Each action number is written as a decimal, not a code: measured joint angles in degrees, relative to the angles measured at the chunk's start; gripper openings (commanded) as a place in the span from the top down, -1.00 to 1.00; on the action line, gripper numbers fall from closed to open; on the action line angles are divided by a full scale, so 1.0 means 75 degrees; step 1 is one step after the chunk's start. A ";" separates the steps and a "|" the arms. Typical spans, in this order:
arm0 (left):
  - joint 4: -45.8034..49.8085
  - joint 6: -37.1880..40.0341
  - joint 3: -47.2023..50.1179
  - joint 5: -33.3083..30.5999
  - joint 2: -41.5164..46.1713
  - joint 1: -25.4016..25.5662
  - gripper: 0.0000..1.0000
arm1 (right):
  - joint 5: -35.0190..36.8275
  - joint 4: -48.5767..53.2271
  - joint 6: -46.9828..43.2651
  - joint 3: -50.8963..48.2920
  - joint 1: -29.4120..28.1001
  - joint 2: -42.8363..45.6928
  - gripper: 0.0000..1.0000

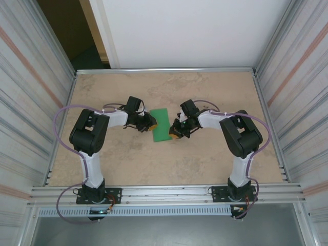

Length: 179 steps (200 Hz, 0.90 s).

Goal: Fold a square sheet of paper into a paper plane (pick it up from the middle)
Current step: Fold the triangle a second time at the center of the table.

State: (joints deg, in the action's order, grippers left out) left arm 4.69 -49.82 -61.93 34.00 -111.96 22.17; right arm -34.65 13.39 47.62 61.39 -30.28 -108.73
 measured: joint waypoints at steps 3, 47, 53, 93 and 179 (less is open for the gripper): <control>0.0009 0.0000 -0.0003 0.0003 0.0000 0.0003 0.63 | 0.0009 0.0006 -0.0003 0.0000 0.0000 0.0000 0.88; 0.0163 0.0149 -0.0140 0.0087 0.0032 0.0003 0.59 | 0.0044 0.0128 -0.0006 -0.0003 0.0029 0.0003 0.99; 0.0178 0.0219 -0.0201 0.0102 0.0032 0.0003 0.60 | 0.0044 0.0160 -0.0009 -0.0003 0.0044 0.0012 0.99; 0.0382 0.0699 -0.0877 0.0052 -0.0006 0.0003 0.65 | 0.0041 0.0280 -0.0012 -0.0090 0.0093 0.0207 1.00; 0.1055 0.1201 -0.1177 -0.0283 -0.0586 -0.0009 0.77 | -0.0026 0.0085 -0.0032 -0.0061 0.0047 0.0245 1.00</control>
State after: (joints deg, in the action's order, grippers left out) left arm 12.60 -40.82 -70.76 31.88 -116.36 22.11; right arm -34.85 14.02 47.37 60.93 -29.93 -106.89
